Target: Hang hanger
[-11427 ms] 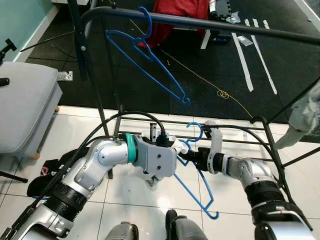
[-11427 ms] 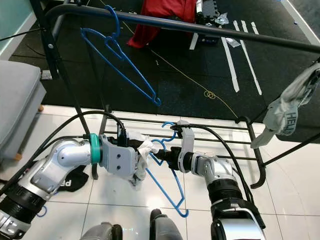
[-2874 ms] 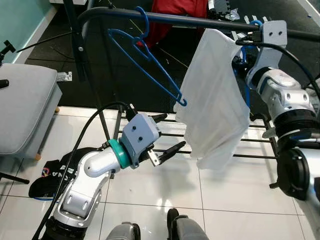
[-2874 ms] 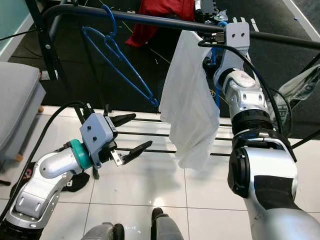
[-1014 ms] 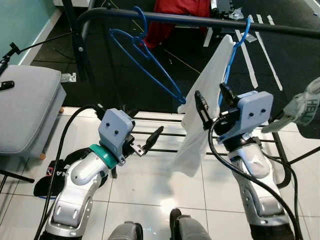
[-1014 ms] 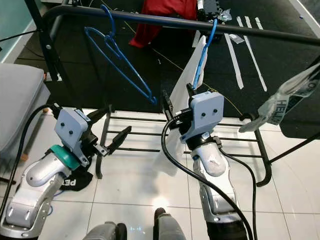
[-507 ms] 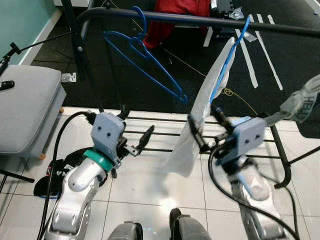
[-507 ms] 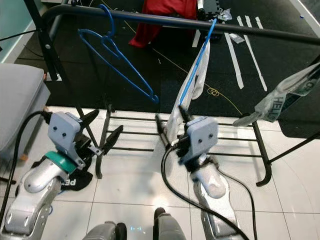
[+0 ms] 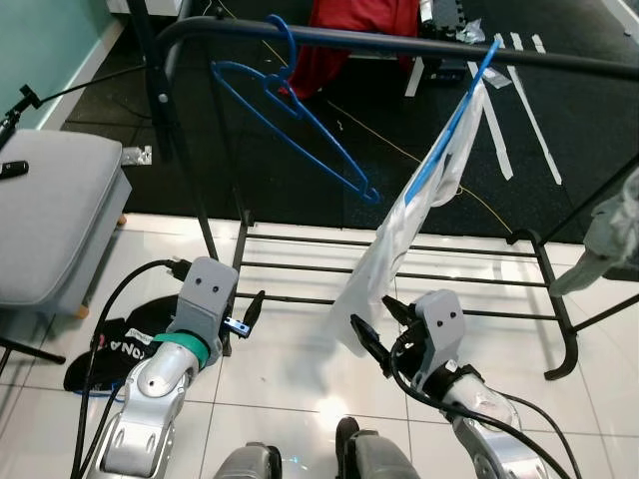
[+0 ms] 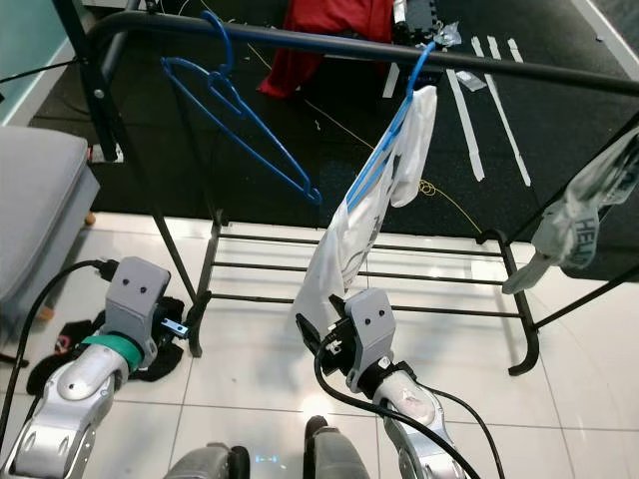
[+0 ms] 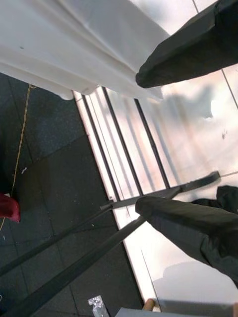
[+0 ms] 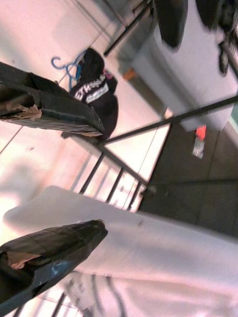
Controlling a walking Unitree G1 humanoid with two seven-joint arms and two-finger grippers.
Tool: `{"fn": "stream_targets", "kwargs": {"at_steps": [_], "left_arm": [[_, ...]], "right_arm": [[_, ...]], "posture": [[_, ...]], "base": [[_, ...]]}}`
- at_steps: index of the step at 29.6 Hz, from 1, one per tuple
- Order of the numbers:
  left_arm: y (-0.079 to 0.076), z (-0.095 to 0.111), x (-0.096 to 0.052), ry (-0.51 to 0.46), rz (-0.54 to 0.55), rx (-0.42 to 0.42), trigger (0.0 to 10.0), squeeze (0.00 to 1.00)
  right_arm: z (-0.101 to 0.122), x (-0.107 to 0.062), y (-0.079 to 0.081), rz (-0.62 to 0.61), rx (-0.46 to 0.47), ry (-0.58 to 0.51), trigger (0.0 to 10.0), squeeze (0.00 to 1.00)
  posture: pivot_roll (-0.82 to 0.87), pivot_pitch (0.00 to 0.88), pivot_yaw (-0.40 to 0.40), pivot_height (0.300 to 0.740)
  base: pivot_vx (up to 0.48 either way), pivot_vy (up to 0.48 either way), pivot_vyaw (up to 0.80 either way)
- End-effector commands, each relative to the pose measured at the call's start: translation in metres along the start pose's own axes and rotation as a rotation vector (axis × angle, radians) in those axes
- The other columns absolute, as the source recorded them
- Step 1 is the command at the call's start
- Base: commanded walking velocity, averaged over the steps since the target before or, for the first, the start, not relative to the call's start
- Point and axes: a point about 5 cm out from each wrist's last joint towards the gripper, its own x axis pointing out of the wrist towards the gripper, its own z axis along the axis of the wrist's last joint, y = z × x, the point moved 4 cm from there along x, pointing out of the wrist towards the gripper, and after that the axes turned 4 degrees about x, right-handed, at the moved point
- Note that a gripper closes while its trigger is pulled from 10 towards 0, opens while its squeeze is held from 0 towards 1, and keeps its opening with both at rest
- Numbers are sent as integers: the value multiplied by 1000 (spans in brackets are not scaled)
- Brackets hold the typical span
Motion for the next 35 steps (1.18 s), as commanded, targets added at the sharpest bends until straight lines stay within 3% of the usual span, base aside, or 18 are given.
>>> {"fn": "stream_targets", "kwargs": {"at_steps": [1,3,4,5,6,7,8,10,11,16,18,19,21,26,35], "left_arm": [[-7,-17,-2,56,-8,-10,10000,0],[-7,-17,-2,56,-8,-10,10000,0],[-11,-24,-1,79,-17,-31,10000,0],[-11,-24,-1,79,-17,-31,10000,0],[-17,-41,0,123,-8,-80,10000,0],[-17,-41,0,123,-8,-80,10000,0],[-24,-58,0,179,-21,-128,10000,0],[-29,-69,0,215,-29,-158,10000,0],[-29,-77,0,246,-15,-159,10000,0],[-24,-83,2,266,11,-174,10000,0],[-13,-96,1,320,65,-238,10000,0],[-13,-96,1,320,65,-238,10000,0],[-8,-107,-3,370,98,-331,10000,0],[-9,-119,-8,425,102,-335,10000,0],[-8,-117,4,368,109,-233,10000,0]], "right_arm": [[-25,-3,-9,-66,23,88,10000,0],[-25,-3,-9,-66,23,88,10000,0],[-45,-4,-15,-118,26,164,10000,0],[-45,-4,-15,-118,26,164,10000,0],[-68,-9,-25,-201,77,247,10000,0],[-68,-9,-25,-201,77,247,10000,0],[-83,-13,-31,-264,123,302,10000,0],[-90,-15,-34,-300,155,328,10000,0],[-92,-15,-34,-314,177,326,10000,0],[-90,-13,-33,-314,192,312,10000,0],[-92,-7,-29,-320,255,316,10000,0],[-92,-7,-29,-320,255,316,10000,0],[-100,-2,-25,-318,257,364,10000,0],[-107,-1,-28,-335,239,402,10000,0],[-105,-4,-43,-426,235,372,10000,0]], "posture": [[-14,116,-3,740],[-14,116,-3,740],[-16,115,-3,740],[-16,115,-3,740],[-34,122,-5,740],[-34,122,-5,740],[-45,121,-1,740],[-46,123,-1,740],[-45,123,-1,740],[-38,124,-5,740],[4,127,-10,740],[4,127,-10,740],[12,127,-3,740],[6,127,5,740],[-31,124,6,740]], "base": [[0,0,0],[0,0,0],[0,0,0],[0,0,0],[0,0,0],[0,0,0],[0,0,0],[0,0,0],[0,0,0],[0,0,0],[0,0,0],[0,0,0],[0,0,0],[0,0,0],[0,0,0]]}}
